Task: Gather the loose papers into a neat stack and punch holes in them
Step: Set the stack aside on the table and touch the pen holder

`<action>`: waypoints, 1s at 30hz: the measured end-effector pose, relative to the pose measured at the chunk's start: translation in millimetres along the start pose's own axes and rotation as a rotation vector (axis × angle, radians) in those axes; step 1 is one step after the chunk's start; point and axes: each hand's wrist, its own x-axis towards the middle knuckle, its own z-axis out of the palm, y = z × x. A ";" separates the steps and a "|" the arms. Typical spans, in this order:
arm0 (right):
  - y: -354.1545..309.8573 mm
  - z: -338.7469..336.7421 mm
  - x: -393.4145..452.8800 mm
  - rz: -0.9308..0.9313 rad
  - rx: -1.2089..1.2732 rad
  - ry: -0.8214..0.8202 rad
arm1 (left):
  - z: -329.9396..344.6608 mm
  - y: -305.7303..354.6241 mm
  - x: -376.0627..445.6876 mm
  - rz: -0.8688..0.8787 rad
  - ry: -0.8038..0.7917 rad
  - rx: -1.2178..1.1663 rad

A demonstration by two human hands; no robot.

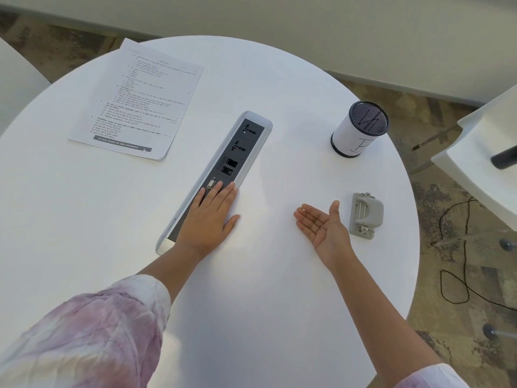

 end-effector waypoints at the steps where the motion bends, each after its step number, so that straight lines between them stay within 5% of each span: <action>1: -0.4 1.6 -0.1 -0.015 -0.003 0.007 | -0.3 0.0 0.2 -0.002 0.000 -0.002; 9: -35.7 26.9 0.3 -0.115 0.178 -0.056 | -1.0 -0.2 0.8 -0.012 -0.024 -0.016; 15: -114.3 49.7 5.2 -0.373 0.163 -0.017 | -1.1 -0.2 1.3 -0.013 -0.028 -0.009; 22: -177.4 46.6 40.9 -0.588 -0.347 0.347 | 0.2 -0.1 0.8 0.000 0.001 -0.001; 26: -177.4 39.2 45.0 -0.547 -0.659 0.354 | 0.3 -0.3 1.7 -0.003 0.007 -0.008; 30: -176.1 40.3 34.8 -0.583 -0.658 0.353 | 0.1 -0.4 1.0 -0.003 -0.014 -0.005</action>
